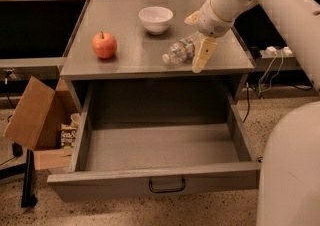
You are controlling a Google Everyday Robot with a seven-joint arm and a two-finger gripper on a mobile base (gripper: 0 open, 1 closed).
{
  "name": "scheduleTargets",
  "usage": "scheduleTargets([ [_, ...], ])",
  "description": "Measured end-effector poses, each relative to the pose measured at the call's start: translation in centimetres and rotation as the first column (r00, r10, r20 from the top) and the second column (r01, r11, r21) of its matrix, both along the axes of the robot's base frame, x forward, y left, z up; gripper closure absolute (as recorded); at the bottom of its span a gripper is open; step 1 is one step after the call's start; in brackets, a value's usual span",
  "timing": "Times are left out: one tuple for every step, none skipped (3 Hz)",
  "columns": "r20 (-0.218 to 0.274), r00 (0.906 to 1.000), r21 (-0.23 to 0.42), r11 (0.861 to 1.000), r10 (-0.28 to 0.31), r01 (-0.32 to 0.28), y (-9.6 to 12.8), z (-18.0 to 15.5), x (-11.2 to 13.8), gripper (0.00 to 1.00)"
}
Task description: Place water bottle into top drawer
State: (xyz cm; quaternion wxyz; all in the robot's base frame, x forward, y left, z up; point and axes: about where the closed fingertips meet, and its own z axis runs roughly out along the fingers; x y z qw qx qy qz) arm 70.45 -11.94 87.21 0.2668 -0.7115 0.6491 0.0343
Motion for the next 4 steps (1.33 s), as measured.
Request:
scheduleTargets([
  [-0.022,0.9997,-0.002,1.0,0.006,-0.006,0.4,-0.7,0.6,0.0],
  [-0.05,0.9987,-0.009,1.0,0.009,-0.009,0.6,-1.6,1.1,0.0],
  [-0.076,0.9971,-0.009,1.0,0.007,-0.007,0.7,-2.4,1.4,0.23],
  [-0.076,0.9971,-0.009,1.0,0.007,-0.007,0.7,-2.4,1.4,0.46],
])
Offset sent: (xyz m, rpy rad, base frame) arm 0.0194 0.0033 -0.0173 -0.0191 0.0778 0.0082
